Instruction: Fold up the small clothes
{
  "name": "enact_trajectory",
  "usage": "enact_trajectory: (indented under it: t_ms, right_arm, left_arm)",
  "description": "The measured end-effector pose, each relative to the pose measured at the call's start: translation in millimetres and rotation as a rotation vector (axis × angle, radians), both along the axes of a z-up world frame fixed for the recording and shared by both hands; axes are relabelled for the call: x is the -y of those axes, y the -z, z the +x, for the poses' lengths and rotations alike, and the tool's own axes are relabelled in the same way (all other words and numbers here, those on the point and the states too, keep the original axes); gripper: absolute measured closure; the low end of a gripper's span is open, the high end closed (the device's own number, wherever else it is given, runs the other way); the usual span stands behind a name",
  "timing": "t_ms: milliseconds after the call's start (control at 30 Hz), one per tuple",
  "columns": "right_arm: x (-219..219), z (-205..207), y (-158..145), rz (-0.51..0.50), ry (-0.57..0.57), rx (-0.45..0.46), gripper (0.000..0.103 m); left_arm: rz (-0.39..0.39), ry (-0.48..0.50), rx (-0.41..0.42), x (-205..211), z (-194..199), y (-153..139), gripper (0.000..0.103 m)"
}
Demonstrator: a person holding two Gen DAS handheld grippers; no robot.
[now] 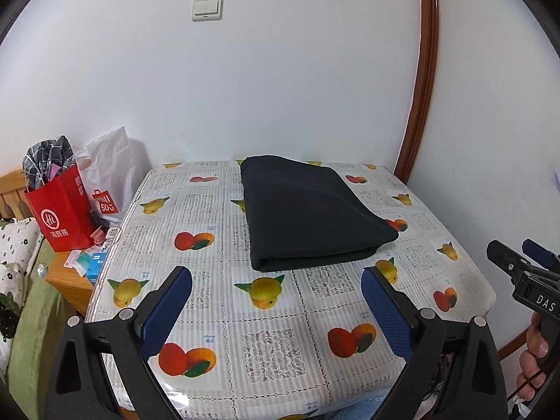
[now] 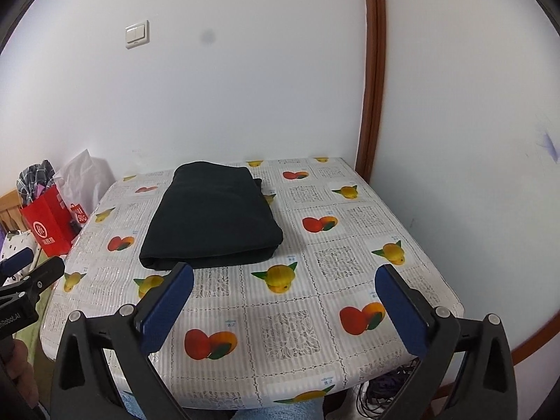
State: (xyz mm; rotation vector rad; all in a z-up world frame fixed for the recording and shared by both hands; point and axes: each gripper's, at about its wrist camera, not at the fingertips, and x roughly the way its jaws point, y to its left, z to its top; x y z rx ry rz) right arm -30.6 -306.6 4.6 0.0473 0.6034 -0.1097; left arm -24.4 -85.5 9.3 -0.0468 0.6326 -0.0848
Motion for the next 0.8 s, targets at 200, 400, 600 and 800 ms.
enact_trajectory:
  t_ms: [200, 400, 600, 800]
  right_arm:
    - [4.9, -2.3, 1.0, -0.023, 0.031, 0.0, 0.001]
    - [5.4, -4.9, 2.6, -0.036, 0.037, -0.005, 0.001]
    - [3.4, -6.4, 2.3, -0.033, 0.035, -0.005, 0.001]
    - [2.0, -6.6, 3.6, -0.038, 0.031, -0.01, 0.001]
  left_arm:
    - [0.009, 0.003, 0.001, 1.1, -3.2, 2.2, 0.005]
    - [0.007, 0.005, -0.001, 0.3, -3.5, 1.5, 0.005]
    - [0.012, 0.004, -0.001, -0.1, -5.2, 1.0, 0.005]
    - [0.013, 0.004, -0.002, -0.5, -5.6, 1.1, 0.005]
